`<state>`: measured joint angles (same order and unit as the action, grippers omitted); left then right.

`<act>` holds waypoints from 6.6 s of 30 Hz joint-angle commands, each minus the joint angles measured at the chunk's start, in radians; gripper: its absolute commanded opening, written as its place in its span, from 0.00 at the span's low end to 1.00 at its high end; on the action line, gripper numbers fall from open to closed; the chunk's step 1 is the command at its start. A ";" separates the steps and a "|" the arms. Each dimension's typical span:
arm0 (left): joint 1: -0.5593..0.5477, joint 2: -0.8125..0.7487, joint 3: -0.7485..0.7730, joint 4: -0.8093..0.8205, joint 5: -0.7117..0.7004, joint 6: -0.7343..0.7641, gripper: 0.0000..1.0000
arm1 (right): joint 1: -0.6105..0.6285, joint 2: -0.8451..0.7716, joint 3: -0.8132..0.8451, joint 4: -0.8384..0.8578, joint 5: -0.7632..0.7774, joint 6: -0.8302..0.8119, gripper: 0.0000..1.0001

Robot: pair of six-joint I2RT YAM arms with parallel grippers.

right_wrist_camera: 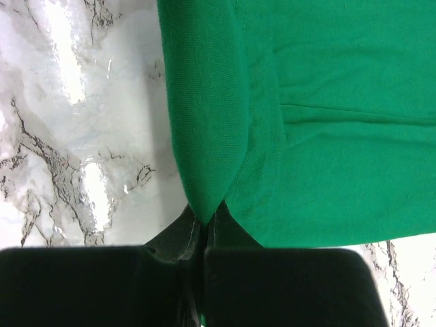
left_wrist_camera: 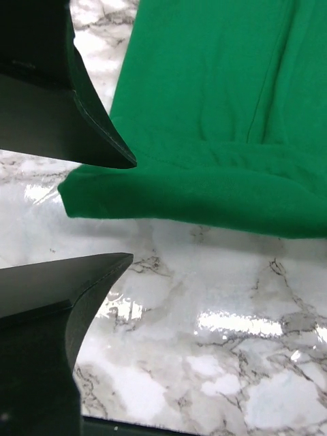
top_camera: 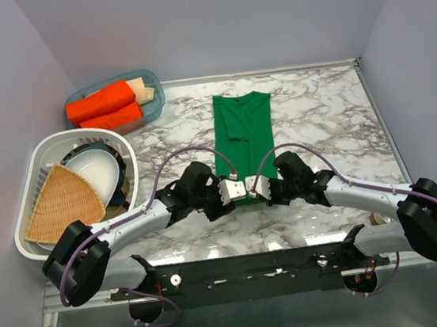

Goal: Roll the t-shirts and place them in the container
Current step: Roll the T-shirt to the center of the board.

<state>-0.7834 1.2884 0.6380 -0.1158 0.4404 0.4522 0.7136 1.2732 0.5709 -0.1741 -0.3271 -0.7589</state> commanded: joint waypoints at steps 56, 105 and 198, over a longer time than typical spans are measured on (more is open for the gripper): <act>0.299 0.847 0.979 -1.038 0.377 0.240 0.00 | -0.394 0.808 0.903 -1.162 -0.484 -0.462 0.06; 0.018 0.276 0.246 -0.067 -0.109 0.348 0.69 | -0.417 1.143 1.247 -1.349 -0.434 -0.352 0.12; 0.231 0.324 0.327 -0.101 0.225 -0.121 0.89 | -0.114 0.219 0.158 -0.031 -0.086 -0.108 0.12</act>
<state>-0.5190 1.6440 1.0225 -0.4950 0.8055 0.4923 0.5957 1.4803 0.7074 -0.1383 -0.3744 -0.9344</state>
